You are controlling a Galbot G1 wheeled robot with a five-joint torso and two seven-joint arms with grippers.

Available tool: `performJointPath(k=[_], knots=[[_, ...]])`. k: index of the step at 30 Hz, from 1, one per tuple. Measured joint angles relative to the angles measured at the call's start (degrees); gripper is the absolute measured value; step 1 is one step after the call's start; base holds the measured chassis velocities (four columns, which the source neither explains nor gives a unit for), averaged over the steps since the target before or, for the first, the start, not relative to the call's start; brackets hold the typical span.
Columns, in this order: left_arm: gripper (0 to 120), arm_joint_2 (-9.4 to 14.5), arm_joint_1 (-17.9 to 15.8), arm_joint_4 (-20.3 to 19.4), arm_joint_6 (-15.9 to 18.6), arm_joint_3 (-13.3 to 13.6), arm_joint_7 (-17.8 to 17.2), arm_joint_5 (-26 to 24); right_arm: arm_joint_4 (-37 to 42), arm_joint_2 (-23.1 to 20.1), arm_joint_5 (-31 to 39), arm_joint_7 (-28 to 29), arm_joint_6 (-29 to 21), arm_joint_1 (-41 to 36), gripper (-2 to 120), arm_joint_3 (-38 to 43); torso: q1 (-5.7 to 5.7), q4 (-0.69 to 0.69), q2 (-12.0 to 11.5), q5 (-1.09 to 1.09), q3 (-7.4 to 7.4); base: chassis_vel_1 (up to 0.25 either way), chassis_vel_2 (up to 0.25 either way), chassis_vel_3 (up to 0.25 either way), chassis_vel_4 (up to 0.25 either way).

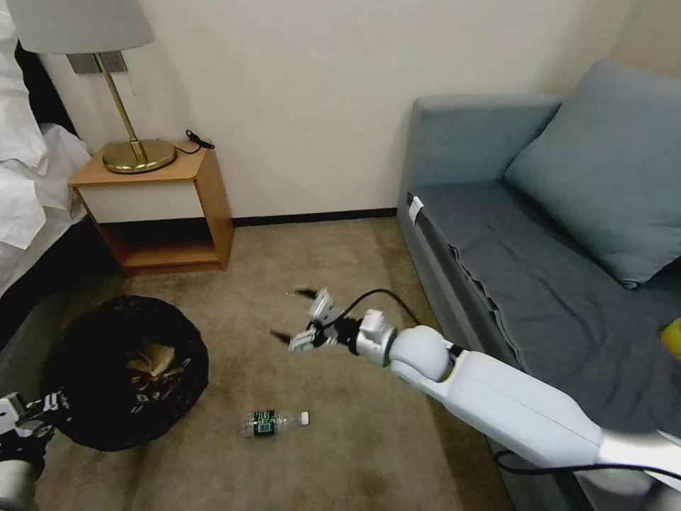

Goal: Pick up the trash bin, then pick up the garbage on the floor and place it into the trash bin.

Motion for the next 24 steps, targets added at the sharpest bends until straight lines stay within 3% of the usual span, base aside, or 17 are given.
performJointPath(k=[5,7,11,16,24], knots=[[1,-0.33,0.85,-0.04,-0.48,-0.62,1.3,0.22,-7.49,4.13,3.39,-6.77,-6.08,4.71,100,-7.01,0.0,-0.02,0.0,-0.02,0.0,0.0,0.0,0.0,0.0],[1,-0.49,0.91,0.05,-0.54,-0.62,1.5,0.3,-12.01,8.57,5.42,-10.73,-10.4,6.9,100,-10.94,0.0,-0.02,0.0,-0.02,0.0,0.0,0.0,0.0,0.0],[1,-0.5,0.62,0.09,-0.55,-0.6,1.5,0.31,-16.17,13.22,6.61,-11.65,-12.27,7.74,100,-14.43,0.0,0.0,0.0,-0.01,0.0,0.0,0.0,0.0,0.0],[1,-0.2,0.42,0.46,-0.61,-0.82,1.51,0.2,-22.95,17.31,6.03,-12.14,-12.35,7.26,100,-17.04,0.0,-0.01,0.0,-0.01,0.0,0.0,0.0,0.0,0.0],[1,1.22,1.36,1.4,-1.2,-1.97,2.31,-0.52,-32.39,19.79,1.88,-14.36,-9.92,4.91,100,-17.36,0.0,-0.01,0.0,-0.01,0.0,0.0,0.0,0.0,0.0]])
